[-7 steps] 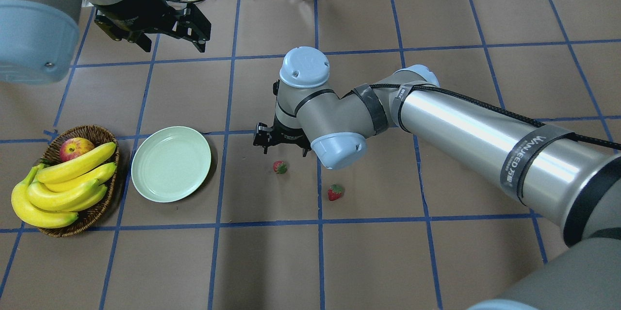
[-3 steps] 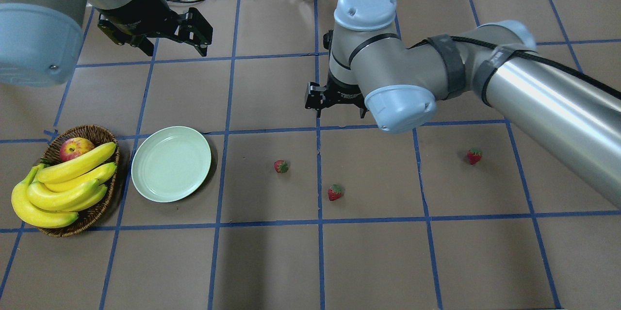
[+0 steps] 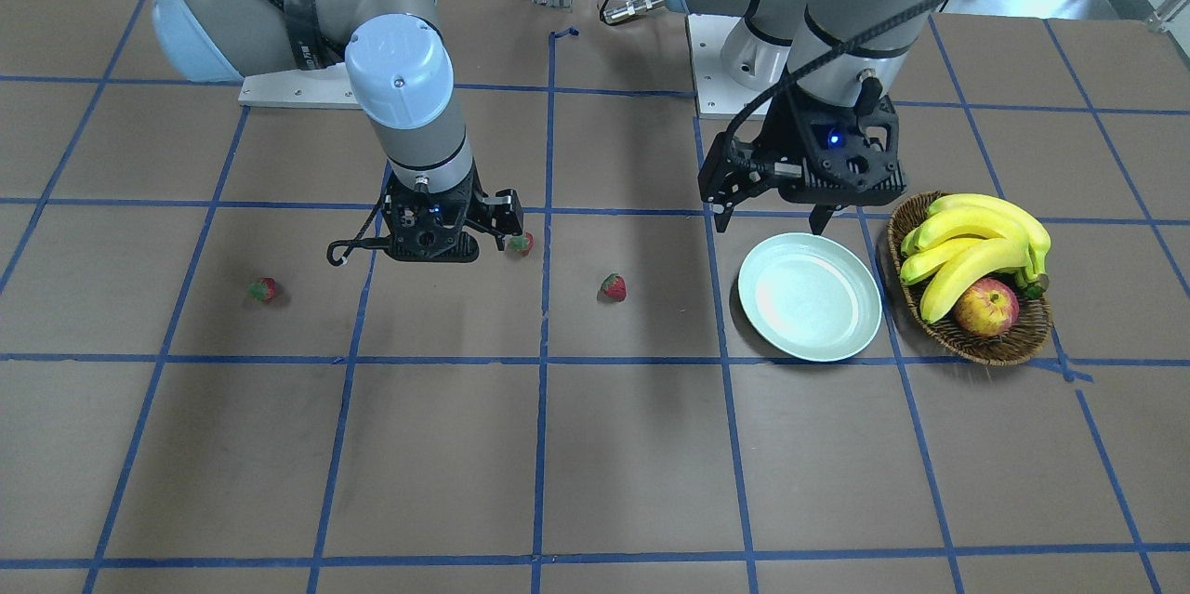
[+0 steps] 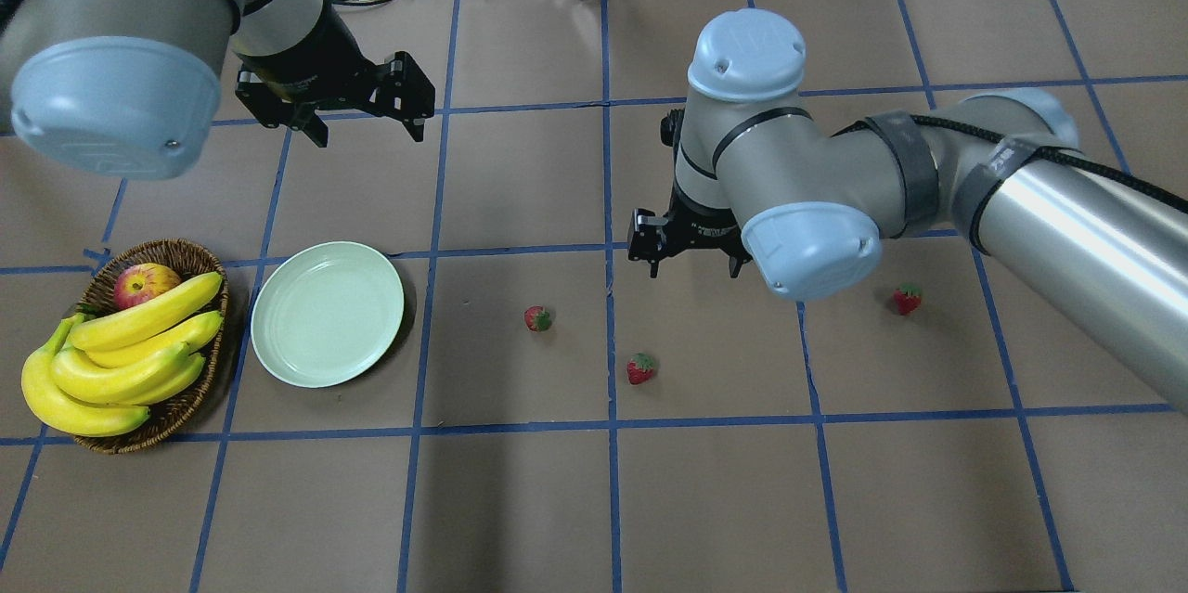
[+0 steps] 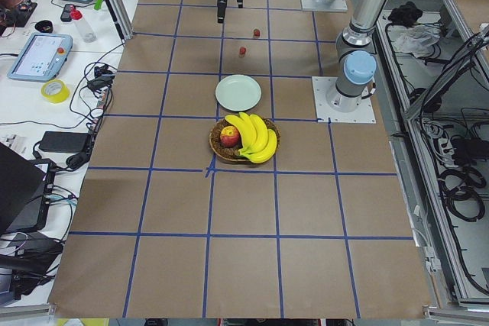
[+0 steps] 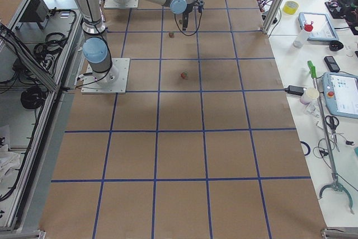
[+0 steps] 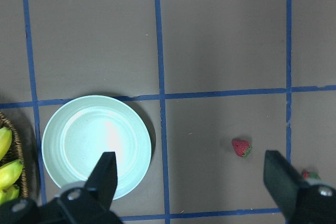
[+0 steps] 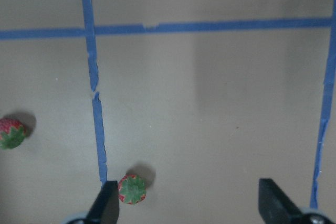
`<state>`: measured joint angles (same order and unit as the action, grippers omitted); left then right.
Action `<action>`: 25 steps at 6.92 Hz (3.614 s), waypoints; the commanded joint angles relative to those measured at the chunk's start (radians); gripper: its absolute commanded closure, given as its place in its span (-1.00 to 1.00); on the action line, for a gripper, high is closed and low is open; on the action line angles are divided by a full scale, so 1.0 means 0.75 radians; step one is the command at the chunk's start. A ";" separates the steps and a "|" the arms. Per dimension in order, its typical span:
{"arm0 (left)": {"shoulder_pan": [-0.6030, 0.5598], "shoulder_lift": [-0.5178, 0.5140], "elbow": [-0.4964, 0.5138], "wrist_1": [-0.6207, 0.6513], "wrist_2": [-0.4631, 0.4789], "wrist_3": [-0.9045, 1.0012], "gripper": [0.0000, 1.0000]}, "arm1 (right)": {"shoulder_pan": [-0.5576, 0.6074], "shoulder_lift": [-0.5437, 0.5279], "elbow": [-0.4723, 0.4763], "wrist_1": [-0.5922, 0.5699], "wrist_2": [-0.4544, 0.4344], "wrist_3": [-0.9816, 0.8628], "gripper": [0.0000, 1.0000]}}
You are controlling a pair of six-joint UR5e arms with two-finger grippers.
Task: Collect all strawberries into plate
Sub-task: 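Grasp the nearer strawberry with the right gripper while the left gripper reaches out, then grasp the set-down strawberry with the left gripper while the right gripper lifts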
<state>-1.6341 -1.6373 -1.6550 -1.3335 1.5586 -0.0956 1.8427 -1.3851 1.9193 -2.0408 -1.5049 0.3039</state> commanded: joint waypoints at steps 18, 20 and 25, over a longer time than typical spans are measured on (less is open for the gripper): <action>-0.235 -0.410 -0.462 0.651 -0.141 -0.414 -0.11 | 0.012 0.069 0.081 -0.255 0.149 0.092 1.00; -0.259 -0.408 -0.465 0.651 -0.139 -0.425 0.01 | 0.012 0.072 0.079 -0.255 0.149 0.094 1.00; -0.255 -0.365 -0.452 0.651 -0.111 -0.392 1.00 | 0.018 0.082 0.053 -0.249 0.149 0.102 1.00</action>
<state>-1.8278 -1.9160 -1.9963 -0.8452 1.4716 -0.3995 1.8554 -1.3246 1.9594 -2.2274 -1.3929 0.3802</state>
